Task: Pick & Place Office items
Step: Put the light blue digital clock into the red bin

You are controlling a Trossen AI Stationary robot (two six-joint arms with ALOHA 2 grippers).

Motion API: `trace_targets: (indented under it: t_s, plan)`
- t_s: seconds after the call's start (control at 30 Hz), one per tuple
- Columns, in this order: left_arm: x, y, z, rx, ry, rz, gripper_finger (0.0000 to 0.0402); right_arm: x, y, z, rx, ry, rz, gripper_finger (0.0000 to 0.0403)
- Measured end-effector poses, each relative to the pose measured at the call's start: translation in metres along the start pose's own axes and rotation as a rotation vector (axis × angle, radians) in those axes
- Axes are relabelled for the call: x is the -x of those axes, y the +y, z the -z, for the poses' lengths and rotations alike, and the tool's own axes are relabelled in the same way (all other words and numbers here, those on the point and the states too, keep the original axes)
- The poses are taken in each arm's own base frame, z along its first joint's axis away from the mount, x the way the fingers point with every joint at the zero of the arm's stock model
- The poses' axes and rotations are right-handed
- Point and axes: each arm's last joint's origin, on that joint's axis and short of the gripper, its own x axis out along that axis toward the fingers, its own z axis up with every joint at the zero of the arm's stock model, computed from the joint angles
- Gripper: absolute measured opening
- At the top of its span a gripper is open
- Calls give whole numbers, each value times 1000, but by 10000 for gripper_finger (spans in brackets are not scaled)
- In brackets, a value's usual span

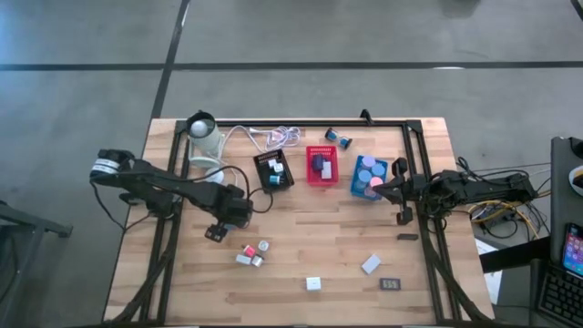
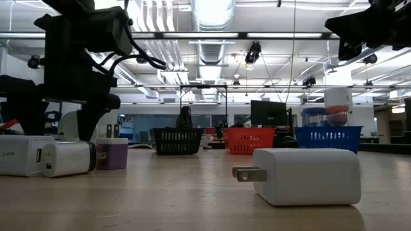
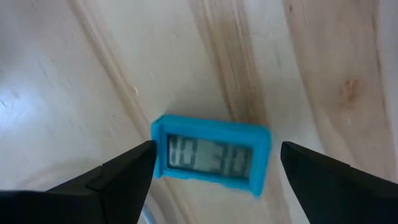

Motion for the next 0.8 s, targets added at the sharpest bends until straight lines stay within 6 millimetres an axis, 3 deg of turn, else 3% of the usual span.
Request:
trace_targets:
  t_s: [0.3,0.8]
  plan:
    - [-13,-2,5,-18,-23,-3,349,0,0,0,1,0,-1,11]
    - [-11,0,0,-9,-67,-29,340,0,0,0,3,0,0,11]
